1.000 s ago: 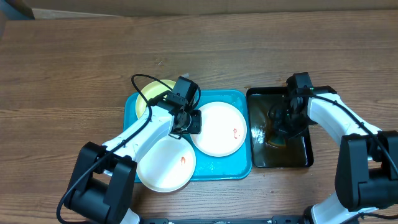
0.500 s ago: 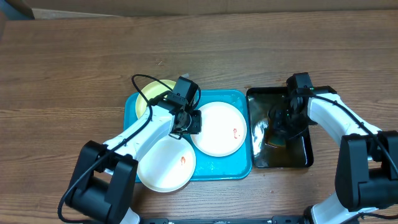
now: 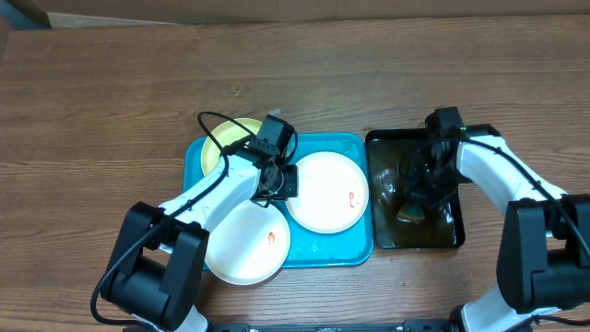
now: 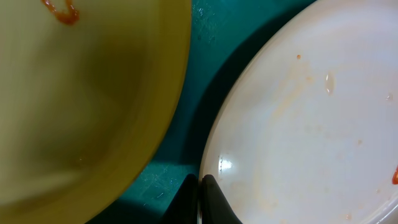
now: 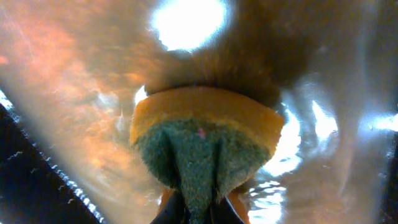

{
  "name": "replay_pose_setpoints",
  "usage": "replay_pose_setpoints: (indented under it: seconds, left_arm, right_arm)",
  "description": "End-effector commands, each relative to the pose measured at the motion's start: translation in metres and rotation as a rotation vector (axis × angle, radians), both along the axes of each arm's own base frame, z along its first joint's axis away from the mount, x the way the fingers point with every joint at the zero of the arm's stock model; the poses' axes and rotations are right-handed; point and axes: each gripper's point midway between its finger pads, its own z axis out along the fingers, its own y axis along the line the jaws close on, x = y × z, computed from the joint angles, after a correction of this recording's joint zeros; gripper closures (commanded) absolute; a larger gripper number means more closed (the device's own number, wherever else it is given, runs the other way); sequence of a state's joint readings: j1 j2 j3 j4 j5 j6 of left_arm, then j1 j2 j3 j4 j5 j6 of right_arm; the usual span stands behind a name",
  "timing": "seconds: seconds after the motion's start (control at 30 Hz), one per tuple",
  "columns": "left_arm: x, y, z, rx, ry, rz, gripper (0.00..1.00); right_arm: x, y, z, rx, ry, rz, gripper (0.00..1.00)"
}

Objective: Clean dirty plates on tray and stack at the side
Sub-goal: 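Grasp the sponge in the water tray with the right gripper and lift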

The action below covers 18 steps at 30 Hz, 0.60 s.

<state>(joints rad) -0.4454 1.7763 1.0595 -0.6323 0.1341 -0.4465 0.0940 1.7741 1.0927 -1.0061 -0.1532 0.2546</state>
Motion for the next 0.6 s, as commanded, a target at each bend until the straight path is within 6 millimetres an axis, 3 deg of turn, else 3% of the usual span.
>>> replay_pose_setpoints:
  seconds: [0.0,0.33,0.57]
  left_arm:
    - [0.004,-0.007,0.004,-0.021,-0.008,-0.007,0.96]
    - [0.016,0.016,0.018,0.128,-0.041,0.026,0.96]
    - [0.011,0.012,0.017,0.113,-0.022,0.017,0.96]
  right_arm:
    - [0.024,0.003,0.028,0.013,-0.087,0.041,0.96]
    - [0.043,0.005,0.047,0.018,-0.145,0.041,0.96]
    - [0.042,0.002,0.046,-0.006,-0.138,0.04,0.96]
